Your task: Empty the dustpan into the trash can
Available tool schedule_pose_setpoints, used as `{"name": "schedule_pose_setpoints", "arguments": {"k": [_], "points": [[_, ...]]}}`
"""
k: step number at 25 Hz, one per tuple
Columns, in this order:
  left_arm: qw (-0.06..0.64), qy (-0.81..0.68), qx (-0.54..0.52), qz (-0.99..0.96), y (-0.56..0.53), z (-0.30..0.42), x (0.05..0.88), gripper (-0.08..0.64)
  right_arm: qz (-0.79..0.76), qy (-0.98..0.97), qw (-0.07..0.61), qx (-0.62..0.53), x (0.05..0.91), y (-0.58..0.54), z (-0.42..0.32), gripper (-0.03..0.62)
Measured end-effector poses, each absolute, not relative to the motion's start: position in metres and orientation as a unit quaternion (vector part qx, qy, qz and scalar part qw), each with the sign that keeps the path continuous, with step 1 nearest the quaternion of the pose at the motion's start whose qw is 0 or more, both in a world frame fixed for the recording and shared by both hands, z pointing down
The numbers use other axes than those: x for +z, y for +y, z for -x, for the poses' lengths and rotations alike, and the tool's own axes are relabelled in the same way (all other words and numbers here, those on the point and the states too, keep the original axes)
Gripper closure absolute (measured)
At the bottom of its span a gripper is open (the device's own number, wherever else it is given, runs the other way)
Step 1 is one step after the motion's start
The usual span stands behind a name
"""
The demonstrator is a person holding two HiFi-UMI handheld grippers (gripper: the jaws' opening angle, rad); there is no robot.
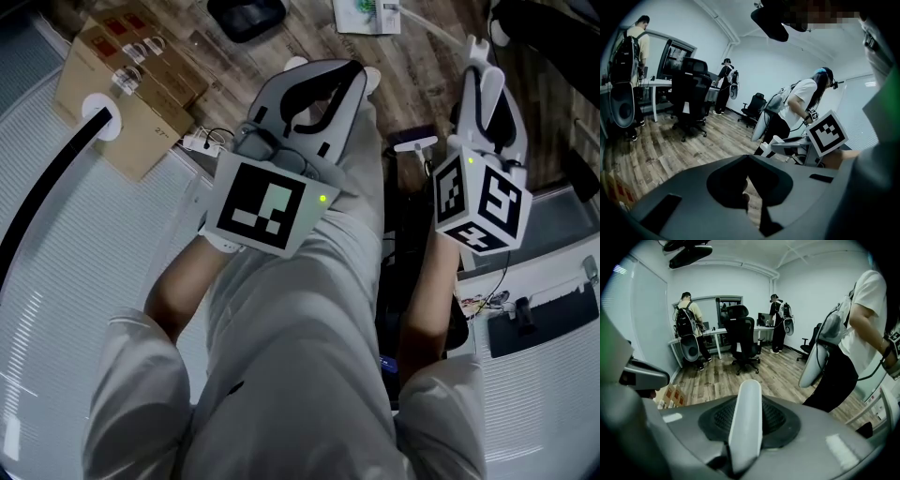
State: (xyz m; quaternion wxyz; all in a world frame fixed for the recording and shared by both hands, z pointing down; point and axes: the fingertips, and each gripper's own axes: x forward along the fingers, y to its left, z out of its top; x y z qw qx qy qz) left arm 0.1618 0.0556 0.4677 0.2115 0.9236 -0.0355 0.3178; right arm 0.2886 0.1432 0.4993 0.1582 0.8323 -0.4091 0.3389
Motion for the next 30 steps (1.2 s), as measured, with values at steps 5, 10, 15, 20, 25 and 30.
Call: {"name": "schedule_pose_setpoints", "arguments": {"k": [5,10,15,20,25,30], "points": [[0.213,-0.050,0.316,-0.923,0.047,-0.139,0.457,0.554,-0.834,-0.419,0.148,0.327,0.471,0.132,-0.273,0.466],[0.194,-0.044,0.302,-0.933,0.045,-0.126,0.437,0.554,-0.833,-0.435,0.145,0.309,0.437,0.122,-0.256,0.466],[0.169,-0.035,0.279,-0.945,0.040,-0.119,0.409,0.552,-0.830,-0.454,0.145,0.288,0.402,0.110,-0.238,0.466],[0.155,-0.045,0.264,-0.951,0.029,-0.108,0.384,0.552,-0.827,-0.472,0.140,0.272,0.371,0.098,-0.225,0.466],[0.146,-0.053,0.250,-0.956,0.023,-0.094,0.357,0.552,-0.824,-0.489,0.140,0.250,0.335,0.090,-0.207,0.466],[0.140,-0.070,0.241,-0.958,0.014,-0.080,0.338,0.552,-0.819,-0.508,0.142,0.225,0.306,0.076,-0.191,0.466]]}}
